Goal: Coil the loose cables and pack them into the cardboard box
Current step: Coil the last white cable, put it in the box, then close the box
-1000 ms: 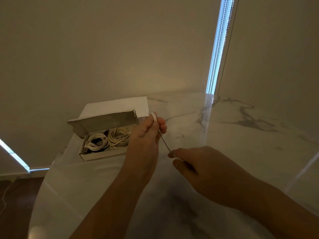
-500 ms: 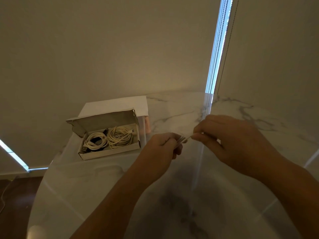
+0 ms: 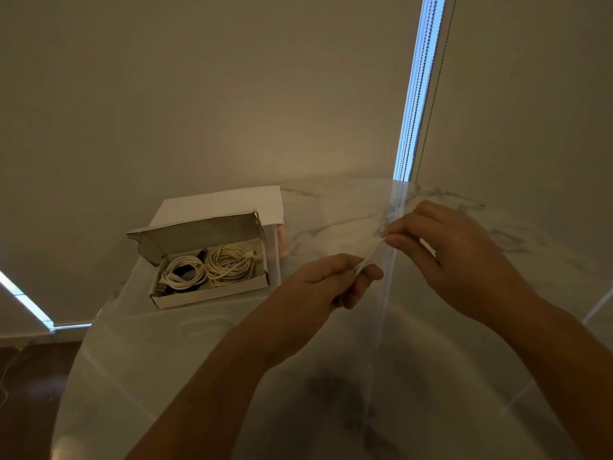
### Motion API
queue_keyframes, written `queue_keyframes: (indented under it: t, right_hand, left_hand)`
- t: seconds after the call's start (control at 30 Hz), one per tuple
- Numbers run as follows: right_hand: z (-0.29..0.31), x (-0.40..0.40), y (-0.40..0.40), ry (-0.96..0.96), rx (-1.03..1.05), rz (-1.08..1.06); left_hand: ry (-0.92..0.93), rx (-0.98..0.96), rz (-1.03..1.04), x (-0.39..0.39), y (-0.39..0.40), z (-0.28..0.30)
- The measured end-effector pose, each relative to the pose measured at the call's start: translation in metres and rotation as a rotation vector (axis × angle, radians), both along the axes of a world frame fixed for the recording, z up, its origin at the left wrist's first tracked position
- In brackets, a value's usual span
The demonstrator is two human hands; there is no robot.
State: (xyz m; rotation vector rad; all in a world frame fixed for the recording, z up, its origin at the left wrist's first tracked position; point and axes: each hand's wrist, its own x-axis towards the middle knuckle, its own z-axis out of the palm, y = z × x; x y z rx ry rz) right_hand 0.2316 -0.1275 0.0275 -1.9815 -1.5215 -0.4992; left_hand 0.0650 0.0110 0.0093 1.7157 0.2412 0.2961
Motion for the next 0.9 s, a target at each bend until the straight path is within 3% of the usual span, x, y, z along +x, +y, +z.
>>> queue_keyframes:
  t: [0.23,0.53,0.67,0.8,0.9]
  right_hand:
    - [-0.008,0.015,0.002,0.001,0.010,-0.011]
    - [-0.014,0.028,0.001,-0.087,0.069,-0.164]
    - [-0.016,0.019,0.004,0.183,0.084,-0.138]
    - [-0.015,0.004,0.014,0.826,0.220,0.058]
    - [-0.015,-0.006,0.017,1.076,0.277,0.149]
  left_hand:
    - [-0.094,0.104,0.075,0.002,0.003,-0.007]
    - [-0.102,0.009,0.194,0.006,0.002,-0.015]
    - [-0.149,-0.074,0.236,0.009,-0.004,-0.015]
    - [-0.171,-0.219,0.255,0.013,-0.007,-0.013]
    - [-0.173,-0.289,0.242,0.013,-0.009,-0.012]
